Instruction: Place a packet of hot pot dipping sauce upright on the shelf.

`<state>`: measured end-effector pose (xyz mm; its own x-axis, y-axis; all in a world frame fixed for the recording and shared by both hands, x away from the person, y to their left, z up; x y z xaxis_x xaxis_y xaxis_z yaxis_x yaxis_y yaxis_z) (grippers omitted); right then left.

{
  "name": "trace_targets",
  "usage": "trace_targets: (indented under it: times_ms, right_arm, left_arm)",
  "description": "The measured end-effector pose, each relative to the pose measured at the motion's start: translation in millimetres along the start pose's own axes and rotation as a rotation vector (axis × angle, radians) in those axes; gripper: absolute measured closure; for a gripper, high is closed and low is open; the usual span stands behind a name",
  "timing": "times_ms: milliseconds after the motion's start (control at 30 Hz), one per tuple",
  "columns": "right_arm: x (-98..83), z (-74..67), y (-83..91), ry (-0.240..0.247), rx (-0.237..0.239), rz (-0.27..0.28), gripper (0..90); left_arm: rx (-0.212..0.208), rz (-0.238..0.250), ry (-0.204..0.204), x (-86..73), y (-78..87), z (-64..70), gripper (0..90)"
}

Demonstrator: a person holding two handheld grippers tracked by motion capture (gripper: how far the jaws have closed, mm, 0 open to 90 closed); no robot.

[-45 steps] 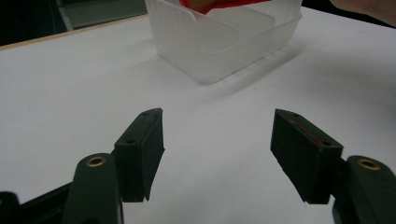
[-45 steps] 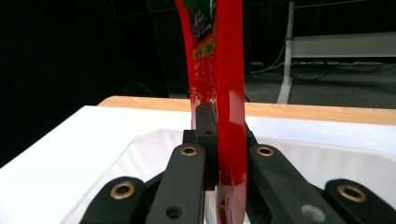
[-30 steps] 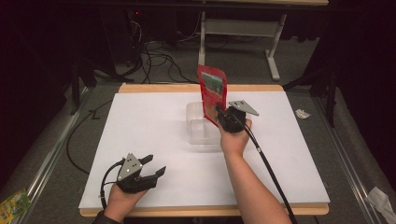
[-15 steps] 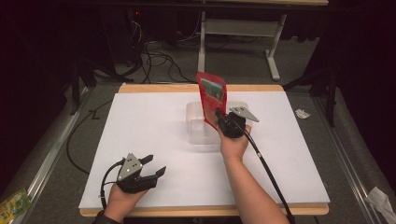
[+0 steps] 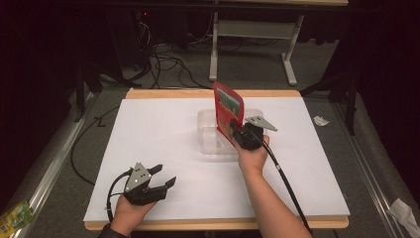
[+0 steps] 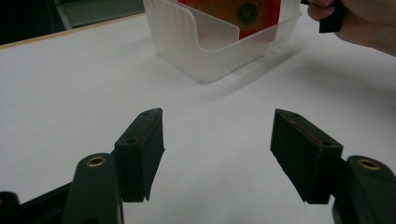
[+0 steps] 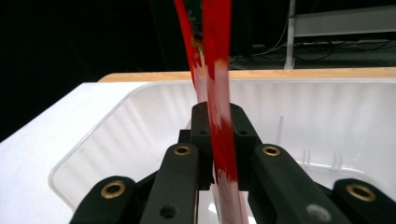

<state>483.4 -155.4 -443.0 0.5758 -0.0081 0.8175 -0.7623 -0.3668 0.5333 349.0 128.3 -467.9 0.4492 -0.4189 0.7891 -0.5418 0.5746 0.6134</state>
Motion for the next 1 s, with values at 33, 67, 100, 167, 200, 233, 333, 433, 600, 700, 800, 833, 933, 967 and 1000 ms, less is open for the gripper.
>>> trace_targets:
  times_ms: [33,67,100,167,200,233,333,433,600,700,800,833,933,967,1000]
  right_arm:
    - [-0.6,1.8,1.0,0.003,0.001,-0.006,86.1]
    - [-1.0,2.7,1.5,-0.001,0.000,-0.010,86.1]
    - [-1.5,3.3,1.7,-0.001,0.002,-0.012,86.1]
    - [-2.7,4.8,1.7,0.001,0.005,-0.015,86.5]
    - [-3.9,5.0,1.8,0.001,0.005,-0.019,86.9]
    - [-3.9,5.0,1.8,0.001,0.005,-0.019,86.9]
    - [-8.6,4.8,1.8,0.013,0.003,-0.025,86.9]
    - [-9.4,3.3,2.0,0.020,0.008,-0.029,85.9]
    - [-7.3,2.3,3.7,0.067,0.006,-0.046,71.0]
    - [-4.2,2.4,7.2,0.074,0.022,-0.053,59.0]
    - [-1.2,2.8,10.7,0.090,0.044,-0.059,50.2]
    - [-0.7,2.7,12.0,0.091,0.045,-0.065,47.4]
    - [0.0,2.9,16.2,0.118,0.064,-0.076,37.7]
    - [-0.5,2.9,17.8,0.125,0.062,-0.082,35.2]
    - [-1.0,2.9,20.0,0.134,0.065,-0.086,33.3]
  left_arm:
    - [0.001,-0.001,0.001,0.0,-0.2,0.0,35.3]
    - [0.001,-0.002,0.000,-0.1,-0.1,-0.1,35.3]
    - [0.001,-0.002,0.000,-0.1,-0.1,-0.1,35.3]
    - [0.002,-0.003,0.000,-0.1,-0.1,-0.1,35.3]
    - [0.002,-0.003,-0.001,-0.2,-0.1,-0.1,35.3]
    - [0.002,-0.003,-0.001,-0.2,-0.1,-0.1,35.3]
    - [0.002,-0.005,-0.003,-0.3,-0.3,0.0,35.3]
    - [0.002,-0.006,-0.005,-0.5,-0.1,0.1,35.3]
    - [0.001,-0.004,-0.004,-0.4,-0.1,0.1,35.3]
    - [0.000,-0.005,-0.005,-0.2,-0.4,0.3,35.3]
    - [0.001,-0.005,-0.006,-0.2,-0.3,0.4,35.3]
    - [0.001,-0.004,-0.007,-0.2,-0.2,0.4,35.3]
    - [0.001,-0.005,-0.007,-0.3,-0.2,0.3,35.2]
    - [0.001,-0.004,-0.006,-0.3,-0.3,0.2,35.2]
    - [0.001,-0.004,-0.005,-0.3,-0.3,0.2,35.2]
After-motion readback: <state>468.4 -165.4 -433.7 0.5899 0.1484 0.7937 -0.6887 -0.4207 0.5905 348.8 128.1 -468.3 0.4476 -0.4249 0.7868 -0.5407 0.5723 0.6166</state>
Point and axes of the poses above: each handheld gripper's, and its own axes: y roughly backward along the jaws, x roughly out of its top, z roughly to its right, the point moved 6 cm from there along -y, roughly forward along the jaws, and after that the axes turned 12 degrees about -z, right-handed, at the moved point
